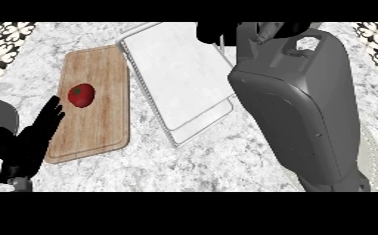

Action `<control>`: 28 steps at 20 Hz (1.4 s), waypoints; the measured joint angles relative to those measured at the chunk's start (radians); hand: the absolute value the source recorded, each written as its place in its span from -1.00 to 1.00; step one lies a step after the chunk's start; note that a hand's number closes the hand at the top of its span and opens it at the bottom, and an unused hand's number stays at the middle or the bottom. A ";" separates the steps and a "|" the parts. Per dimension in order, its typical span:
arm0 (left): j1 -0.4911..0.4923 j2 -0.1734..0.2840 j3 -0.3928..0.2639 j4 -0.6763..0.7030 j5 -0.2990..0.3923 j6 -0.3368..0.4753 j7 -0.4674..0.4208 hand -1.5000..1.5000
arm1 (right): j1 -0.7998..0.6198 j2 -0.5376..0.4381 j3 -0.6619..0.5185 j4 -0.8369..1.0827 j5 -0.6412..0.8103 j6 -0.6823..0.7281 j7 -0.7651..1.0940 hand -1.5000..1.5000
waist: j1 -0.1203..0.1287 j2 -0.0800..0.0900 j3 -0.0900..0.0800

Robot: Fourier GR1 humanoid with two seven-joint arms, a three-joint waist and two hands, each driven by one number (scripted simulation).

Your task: Pick the squash from the placemat and place it in the tiered shelf

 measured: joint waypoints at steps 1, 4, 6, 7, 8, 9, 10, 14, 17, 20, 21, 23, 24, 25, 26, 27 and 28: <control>-0.007 -0.004 0.000 0.014 -0.005 0.005 -0.009 0.00 | -0.001 -0.002 -0.021 0.008 0.009 -0.013 0.000 1.00 | -0.001 0.001 0.000; -0.017 0.001 0.006 0.031 -0.003 -0.006 -0.017 0.00 | 0.019 -0.001 -0.054 0.035 0.040 -0.051 0.003 -1.00 | -0.002 0.001 0.000; -0.031 0.010 0.014 0.037 0.001 -0.010 -0.006 0.00 | 0.034 0.000 -0.059 0.061 0.051 -0.057 -0.009 -1.00 | -0.003 0.001 0.000; -0.020 0.004 0.011 0.035 -0.004 -0.010 -0.017 0.00 | 0.041 0.003 -0.047 0.071 0.060 -0.062 -0.012 -1.00 | -0.002 0.001 0.000; -0.017 0.007 0.014 0.019 0.000 -0.012 -0.001 0.00 | 0.060 0.001 -0.041 0.058 0.064 -0.060 -0.020 -1.00 | -0.002 0.000 0.000; -0.010 0.012 0.020 0.011 0.007 -0.020 0.001 0.00 | 0.060 -0.009 -0.049 0.054 0.059 -0.053 -0.030 -1.00 | -0.002 0.000 0.000; -0.013 0.010 0.022 0.011 0.006 -0.020 -0.001 0.00 | 0.062 -0.013 -0.056 0.074 0.062 -0.067 -0.045 -1.00 | -0.002 0.000 0.000; -0.014 -0.006 0.012 0.012 -0.012 -0.010 -0.005 0.00 | 0.078 -0.005 -0.078 0.081 0.058 -0.116 -0.068 -1.00 | -0.002 0.001 0.000; -0.011 -0.007 0.019 0.022 -0.009 -0.017 -0.017 0.00 | 0.086 0.005 -0.105 0.055 0.026 -0.145 -0.070 -1.00 | -0.002 0.000 0.000; -0.022 0.004 0.030 0.036 -0.004 -0.027 -0.019 0.00 | 0.080 0.011 -0.147 0.038 -0.023 -0.187 -0.062 -1.00 | -0.002 0.001 0.000; -0.028 0.006 0.033 0.045 -0.007 -0.026 -0.020 0.00 | 0.077 0.012 -0.158 0.027 -0.043 -0.195 -0.054 -1.00 | -0.003 0.000 0.000; -0.026 0.007 0.033 0.033 -0.003 -0.031 -0.009 0.00 | 0.077 0.014 -0.174 0.001 -0.083 -0.214 -0.034 -1.00 | -0.002 -0.001 0.000; -0.028 0.011 0.036 0.037 -0.003 -0.034 -0.011 0.00 | 0.078 0.014 -0.179 -0.014 -0.099 -0.224 -0.025 -1.00 | -0.003 -0.001 0.000; -0.037 0.008 0.036 0.045 -0.005 -0.030 -0.007 0.00 | 0.085 0.015 -0.181 -0.043 -0.120 -0.229 -0.018 -1.00 | -0.005 -0.001 0.000; -0.032 0.007 0.033 0.035 -0.007 -0.030 -0.002 0.00 | 0.089 0.015 -0.188 -0.070 -0.138 -0.236 -0.009 -1.00 | -0.005 -0.002 0.001; -0.027 0.004 0.033 0.027 -0.007 -0.028 0.000 0.00 | 0.092 0.016 -0.193 -0.104 -0.154 -0.239 0.000 -1.00 | -0.006 -0.003 0.001; -0.022 0.000 0.033 0.015 -0.006 -0.023 0.007 0.00 | 0.094 0.016 -0.205 -0.134 -0.162 -0.244 0.003 -1.00 | -0.007 -0.004 0.001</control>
